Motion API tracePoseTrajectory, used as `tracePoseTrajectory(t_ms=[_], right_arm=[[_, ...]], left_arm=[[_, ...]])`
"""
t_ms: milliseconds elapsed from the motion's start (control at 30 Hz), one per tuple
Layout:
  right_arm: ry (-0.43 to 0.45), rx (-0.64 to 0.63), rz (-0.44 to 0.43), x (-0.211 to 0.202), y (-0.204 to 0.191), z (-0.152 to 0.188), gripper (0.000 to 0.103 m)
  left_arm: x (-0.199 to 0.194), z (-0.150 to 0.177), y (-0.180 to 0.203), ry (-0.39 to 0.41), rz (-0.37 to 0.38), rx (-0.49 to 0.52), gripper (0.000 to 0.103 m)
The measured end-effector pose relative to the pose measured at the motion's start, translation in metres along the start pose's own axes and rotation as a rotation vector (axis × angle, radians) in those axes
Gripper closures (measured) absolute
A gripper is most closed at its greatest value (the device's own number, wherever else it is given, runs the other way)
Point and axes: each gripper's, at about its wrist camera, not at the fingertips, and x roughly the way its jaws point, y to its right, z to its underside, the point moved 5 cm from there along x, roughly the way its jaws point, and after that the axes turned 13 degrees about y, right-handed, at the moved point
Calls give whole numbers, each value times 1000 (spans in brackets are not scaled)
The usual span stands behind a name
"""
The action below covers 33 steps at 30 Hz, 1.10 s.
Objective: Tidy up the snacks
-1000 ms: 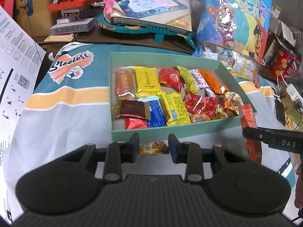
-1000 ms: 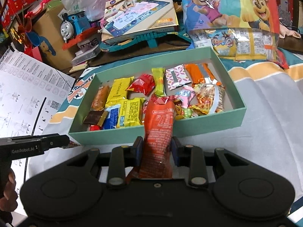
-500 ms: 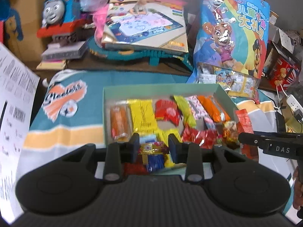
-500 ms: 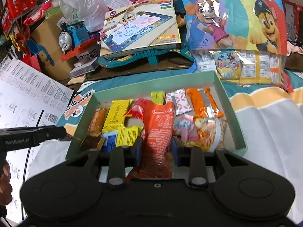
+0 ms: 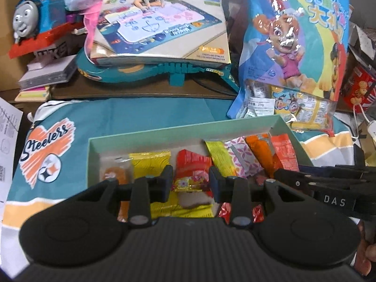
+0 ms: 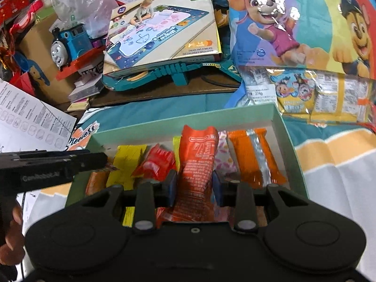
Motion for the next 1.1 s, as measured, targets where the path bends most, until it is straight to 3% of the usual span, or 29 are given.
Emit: tracePoseTrajectory(t_ms=[67, 133, 200, 300, 500, 700, 833, 1100], right_arm=[[-6, -1, -2, 10, -1, -3, 61], [1, 0, 1, 14, -1, -4, 47], [26, 0, 7, 12, 0, -4, 14], [43, -13, 20, 6, 2, -3, 4], [26, 15, 37, -13, 5, 7, 0], [-2, 59, 34, -46, 5, 26, 0], [-1, 63, 26, -72, -1, 39, 0], [40, 11, 10, -130, -16, 73, 0]], left_arm=[[10, 2, 2, -14, -11, 8, 67], [16, 4, 1, -23, -37, 15, 42], [16, 7, -2, -13, -65, 24, 15], [13, 12, -8, -13, -94, 32, 3], [-2, 24, -18, -35, -127, 20, 0], [-43, 42, -13, -14, -90, 19, 0], [-74, 58, -8, 9, -124, 50, 0], [-128, 89, -12, 6, -114, -22, 0]])
